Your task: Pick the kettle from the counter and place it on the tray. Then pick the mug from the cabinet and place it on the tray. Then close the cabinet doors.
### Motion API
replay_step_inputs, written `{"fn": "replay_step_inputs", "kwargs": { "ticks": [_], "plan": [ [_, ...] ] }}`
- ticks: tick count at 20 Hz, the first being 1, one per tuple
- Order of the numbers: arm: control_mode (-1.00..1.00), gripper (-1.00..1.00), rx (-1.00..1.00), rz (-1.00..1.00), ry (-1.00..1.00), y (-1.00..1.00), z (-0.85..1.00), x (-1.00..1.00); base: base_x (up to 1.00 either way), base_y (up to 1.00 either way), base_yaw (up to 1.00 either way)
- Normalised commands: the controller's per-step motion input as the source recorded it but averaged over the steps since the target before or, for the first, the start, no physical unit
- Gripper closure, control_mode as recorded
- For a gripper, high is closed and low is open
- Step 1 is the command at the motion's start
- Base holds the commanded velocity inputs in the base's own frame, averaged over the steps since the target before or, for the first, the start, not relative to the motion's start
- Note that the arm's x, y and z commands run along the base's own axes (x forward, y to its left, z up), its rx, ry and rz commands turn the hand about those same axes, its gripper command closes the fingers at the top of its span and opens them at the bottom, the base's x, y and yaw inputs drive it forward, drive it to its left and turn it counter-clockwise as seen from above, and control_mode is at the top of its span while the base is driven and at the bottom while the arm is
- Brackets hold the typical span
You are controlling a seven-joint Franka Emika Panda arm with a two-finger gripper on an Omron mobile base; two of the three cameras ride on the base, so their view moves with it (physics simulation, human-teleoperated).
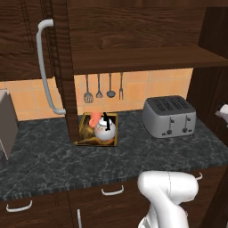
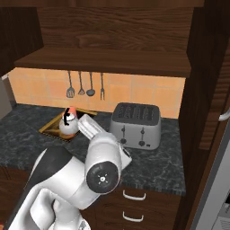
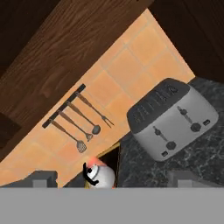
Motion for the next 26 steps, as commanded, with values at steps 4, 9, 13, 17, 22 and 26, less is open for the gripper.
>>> {"fn": "replay_step_inputs", "kwargs": {
  "ticks": [4, 9, 13, 17, 22, 26],
  "plan": [
    [-1.00, -1.00, 0.22, -0.22, -0.40, -0.46, 0.47, -0.36, 0.00, 0.00, 0.00],
    [-1.00, -1.00, 0.25, -0.38, -0.58, -0.23, 0.23, -0.05, 0.00, 0.00, 0.00],
    [-1.00, -1.00, 0.28, -0.41, -0.51, -0.10, 0.31, 0.00, 0.00, 0.00, 0.00],
    [-1.00, -1.00, 0.29, -0.40, -0.46, -0.15, 0.42, -0.03, 0.00, 0.00, 0.00],
    [-1.00, -1.00, 0.28, -0.32, -0.21, -0.63, 0.45, -0.46, 0.00, 0.00, 0.00],
    [-1.00, -1.00, 0.19, -0.12, -0.05, -0.51, 0.21, -1.00, 0.00, 0.00, 0.00]
  ]
}}
